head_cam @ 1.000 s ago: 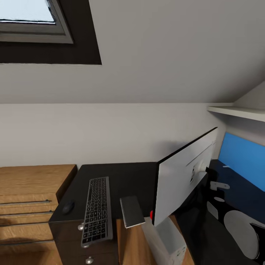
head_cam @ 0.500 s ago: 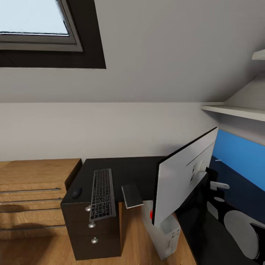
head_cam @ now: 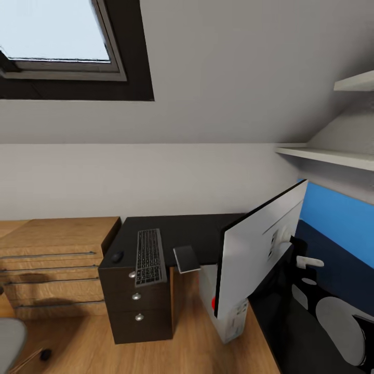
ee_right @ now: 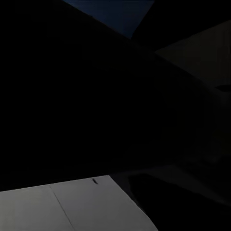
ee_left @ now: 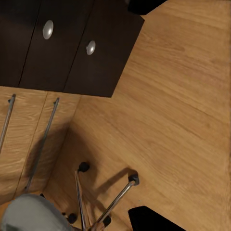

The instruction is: In the bedroom, organize the workspace by keeping the computer under the desk, ensuring the monitor is on the desk, placing the keyboard on the desk next to the monitor, placing the mouse on the desk next to the keyboard, moving the folder from the swivel chair onto the desk next to the mouse, stacking the notebook on top of the folder with the pen on top of the notebook, and positioning the swivel chair next to the desk.

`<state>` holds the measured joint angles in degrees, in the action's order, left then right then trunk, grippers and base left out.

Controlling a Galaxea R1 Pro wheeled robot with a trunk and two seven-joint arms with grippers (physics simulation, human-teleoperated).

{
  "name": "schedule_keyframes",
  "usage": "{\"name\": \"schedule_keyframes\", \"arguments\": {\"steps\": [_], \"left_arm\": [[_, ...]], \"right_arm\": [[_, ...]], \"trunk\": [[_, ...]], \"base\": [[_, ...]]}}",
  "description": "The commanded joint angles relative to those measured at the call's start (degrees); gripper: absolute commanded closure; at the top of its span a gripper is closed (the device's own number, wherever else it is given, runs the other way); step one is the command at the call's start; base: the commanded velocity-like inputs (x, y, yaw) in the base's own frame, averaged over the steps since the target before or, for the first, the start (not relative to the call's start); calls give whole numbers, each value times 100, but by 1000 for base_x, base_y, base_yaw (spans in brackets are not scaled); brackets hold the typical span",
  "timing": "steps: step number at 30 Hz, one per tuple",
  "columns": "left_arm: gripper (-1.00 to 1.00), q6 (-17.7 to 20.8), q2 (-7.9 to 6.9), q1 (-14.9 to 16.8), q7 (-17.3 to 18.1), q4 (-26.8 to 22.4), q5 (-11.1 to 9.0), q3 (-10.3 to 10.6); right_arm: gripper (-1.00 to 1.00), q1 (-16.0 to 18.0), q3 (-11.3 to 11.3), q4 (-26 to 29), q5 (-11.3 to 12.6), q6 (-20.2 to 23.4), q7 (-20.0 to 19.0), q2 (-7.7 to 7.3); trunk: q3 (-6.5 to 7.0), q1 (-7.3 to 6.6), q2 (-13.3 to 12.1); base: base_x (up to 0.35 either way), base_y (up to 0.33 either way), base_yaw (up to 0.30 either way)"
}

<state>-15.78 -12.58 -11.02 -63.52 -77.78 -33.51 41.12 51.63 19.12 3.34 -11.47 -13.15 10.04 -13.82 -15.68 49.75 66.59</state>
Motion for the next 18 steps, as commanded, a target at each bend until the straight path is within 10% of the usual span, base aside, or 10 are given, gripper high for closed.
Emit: {"name": "schedule_keyframes", "arguments": {"steps": [1,18], "left_arm": [[-100,-31,-4,3,-11,-9,-34,10],[-100,-31,0,3,-17,-9,-33,10]], "right_arm": [[100,5,30,-17,-37,-20,24,1],[100,5,30,-17,-37,-12,24,-3]], "trunk": [[-6,-3,5],[-6,-3,5]], "base": [[-332,0,0],[-332,0,0]]}}
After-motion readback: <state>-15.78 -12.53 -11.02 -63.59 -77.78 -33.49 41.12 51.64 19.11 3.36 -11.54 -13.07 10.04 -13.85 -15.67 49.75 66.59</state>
